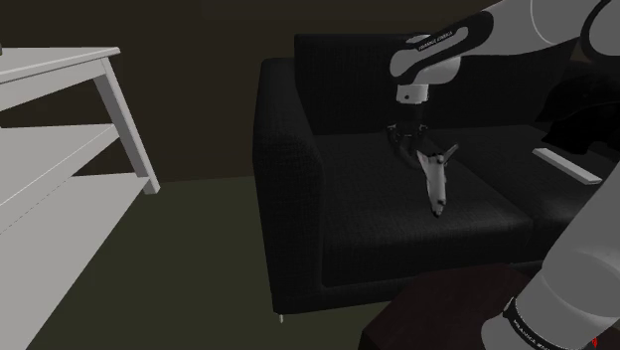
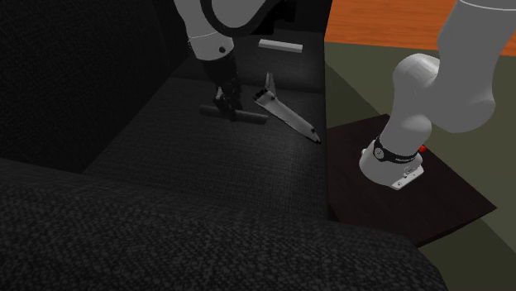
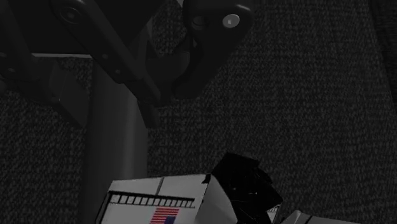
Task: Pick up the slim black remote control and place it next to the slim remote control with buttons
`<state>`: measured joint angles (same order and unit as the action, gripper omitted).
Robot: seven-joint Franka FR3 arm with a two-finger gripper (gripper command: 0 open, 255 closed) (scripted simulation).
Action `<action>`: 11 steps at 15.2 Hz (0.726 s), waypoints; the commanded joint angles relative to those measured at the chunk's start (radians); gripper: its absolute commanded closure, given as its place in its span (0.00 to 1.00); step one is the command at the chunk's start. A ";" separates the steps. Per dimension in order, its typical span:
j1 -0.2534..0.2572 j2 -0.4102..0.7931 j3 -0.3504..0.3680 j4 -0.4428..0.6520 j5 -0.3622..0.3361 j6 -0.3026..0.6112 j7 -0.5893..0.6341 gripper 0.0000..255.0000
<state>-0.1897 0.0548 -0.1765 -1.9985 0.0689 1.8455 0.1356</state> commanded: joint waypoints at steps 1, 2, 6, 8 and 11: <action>0.001 -0.006 0.001 0.024 -0.001 -0.030 0.004 1.00; 0.001 -0.010 0.001 0.033 -0.002 -0.043 0.005 1.00; 0.001 -0.021 0.001 0.063 -0.005 -0.083 0.008 1.00; -0.022 -0.042 -0.021 0.038 -0.017 -0.081 -0.032 1.00; -0.056 -0.067 -0.055 0.010 -0.037 -0.080 -0.094 1.00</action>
<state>-0.2360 -0.0014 -0.2220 -1.9798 0.0383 1.7682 0.0600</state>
